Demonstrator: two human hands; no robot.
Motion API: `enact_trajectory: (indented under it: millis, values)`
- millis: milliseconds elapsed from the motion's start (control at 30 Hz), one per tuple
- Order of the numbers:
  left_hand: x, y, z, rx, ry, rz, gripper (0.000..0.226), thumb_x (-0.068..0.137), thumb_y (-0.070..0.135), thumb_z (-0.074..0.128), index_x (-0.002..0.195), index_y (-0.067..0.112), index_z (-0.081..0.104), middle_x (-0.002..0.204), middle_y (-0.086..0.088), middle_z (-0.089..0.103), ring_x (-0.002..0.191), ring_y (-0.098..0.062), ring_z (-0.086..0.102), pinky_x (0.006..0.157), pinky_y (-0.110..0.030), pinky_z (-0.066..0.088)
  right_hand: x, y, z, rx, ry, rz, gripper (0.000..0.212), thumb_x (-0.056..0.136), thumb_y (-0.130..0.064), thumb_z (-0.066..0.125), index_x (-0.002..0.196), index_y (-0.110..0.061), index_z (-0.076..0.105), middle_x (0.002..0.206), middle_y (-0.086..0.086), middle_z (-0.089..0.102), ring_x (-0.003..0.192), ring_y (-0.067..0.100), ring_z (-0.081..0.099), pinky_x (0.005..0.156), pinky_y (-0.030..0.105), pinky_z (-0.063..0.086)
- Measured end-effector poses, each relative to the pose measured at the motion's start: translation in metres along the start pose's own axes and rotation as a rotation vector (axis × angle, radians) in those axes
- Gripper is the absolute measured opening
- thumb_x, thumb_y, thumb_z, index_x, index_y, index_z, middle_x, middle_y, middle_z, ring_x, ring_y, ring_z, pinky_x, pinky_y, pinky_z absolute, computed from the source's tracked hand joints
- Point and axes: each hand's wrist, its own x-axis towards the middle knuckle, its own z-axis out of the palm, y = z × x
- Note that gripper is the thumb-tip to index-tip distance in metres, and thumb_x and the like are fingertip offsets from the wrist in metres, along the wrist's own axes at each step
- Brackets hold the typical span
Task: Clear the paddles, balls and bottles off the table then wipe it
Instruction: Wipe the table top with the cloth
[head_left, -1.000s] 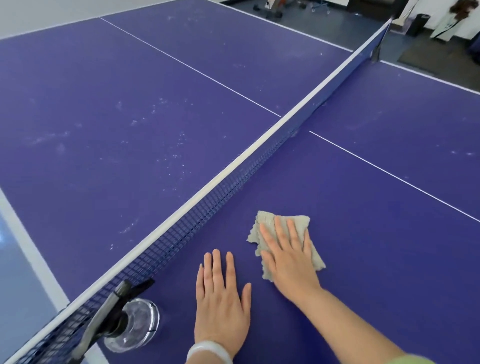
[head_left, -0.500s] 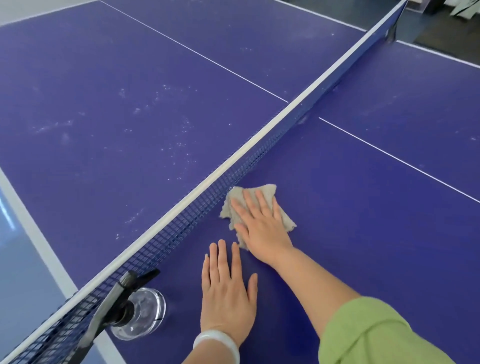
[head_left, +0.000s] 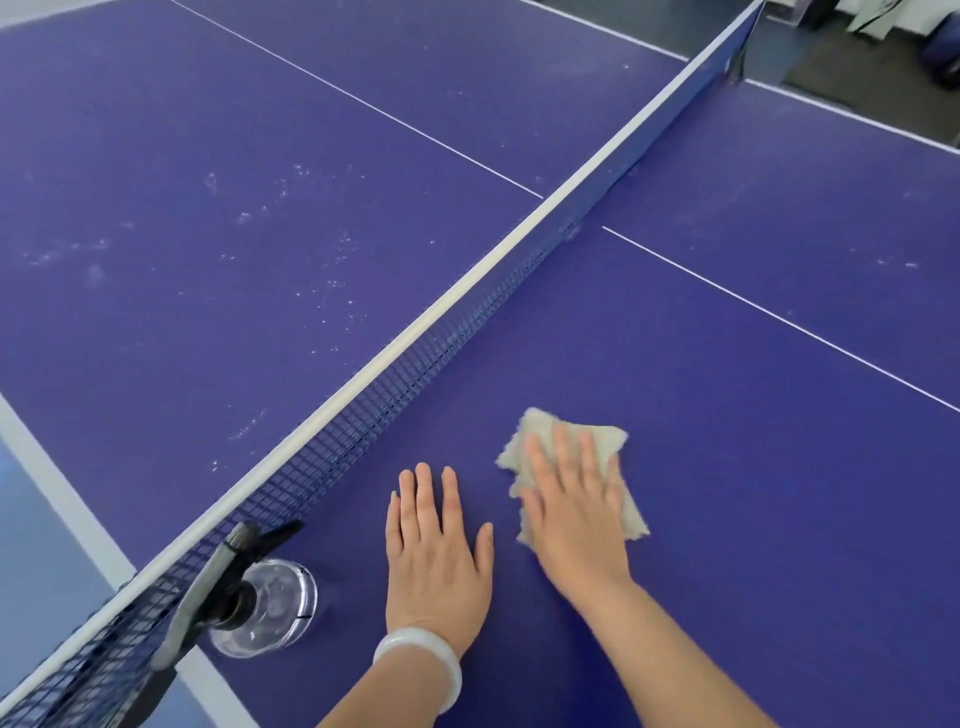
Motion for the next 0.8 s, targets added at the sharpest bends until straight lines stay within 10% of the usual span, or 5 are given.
enact_trajectory:
  millis: [100, 333, 500, 800]
  values:
    - [0.0, -0.001, 0.0, 0.002, 0.012, -0.004, 0.069, 0.096, 0.05, 0.027, 0.151, 0.008, 0.034, 0.156, -0.02, 0.029, 0.147, -0.035, 0.022, 0.118, -0.046, 0.013, -0.032, 0.025, 0.0, -0.039, -0.043, -0.209, 0.06, 0.1, -0.044, 0.021, 0.156, -0.03, 0.009, 0.164, -0.002, 0.003, 0.151, 0.024, 0.001, 0.118, 0.051, 0.009]
    - [-0.001, 0.0, -0.003, -0.022, -0.005, -0.016, 0.07, 0.096, 0.051, 0.025, 0.151, 0.008, 0.032, 0.156, -0.02, 0.029, 0.147, -0.035, 0.021, 0.119, -0.046, 0.012, -0.1, 0.134, -0.023, 0.168, -0.016, 0.966, 0.058, 0.101, -0.048, 0.011, 0.156, -0.03, 0.01, 0.164, 0.007, 0.006, 0.149, 0.028, 0.0, 0.117, 0.06, 0.004]
    - [-0.003, 0.001, -0.007, -0.053, -0.022, -0.022, 0.071, 0.096, 0.052, 0.02, 0.154, 0.01, 0.025, 0.159, -0.019, 0.021, 0.15, -0.033, 0.013, 0.122, -0.044, 0.007, -0.129, 0.04, -0.001, 0.045, -0.06, 0.538, 0.062, 0.098, -0.046, 0.013, 0.155, -0.022, 0.019, 0.162, 0.008, 0.015, 0.149, 0.032, 0.014, 0.117, 0.056, 0.009]
    - [-0.038, -0.028, -0.028, -0.168, -0.082, 0.147, 0.06, 0.101, 0.043, 0.03, 0.152, 0.012, 0.031, 0.161, -0.013, 0.017, 0.151, -0.028, 0.006, 0.123, -0.035, -0.001, -0.128, 0.039, -0.001, 0.036, -0.045, 0.522, 0.062, 0.097, -0.045, 0.008, 0.156, -0.026, 0.01, 0.164, 0.003, 0.009, 0.15, 0.027, 0.004, 0.12, 0.055, 0.007]
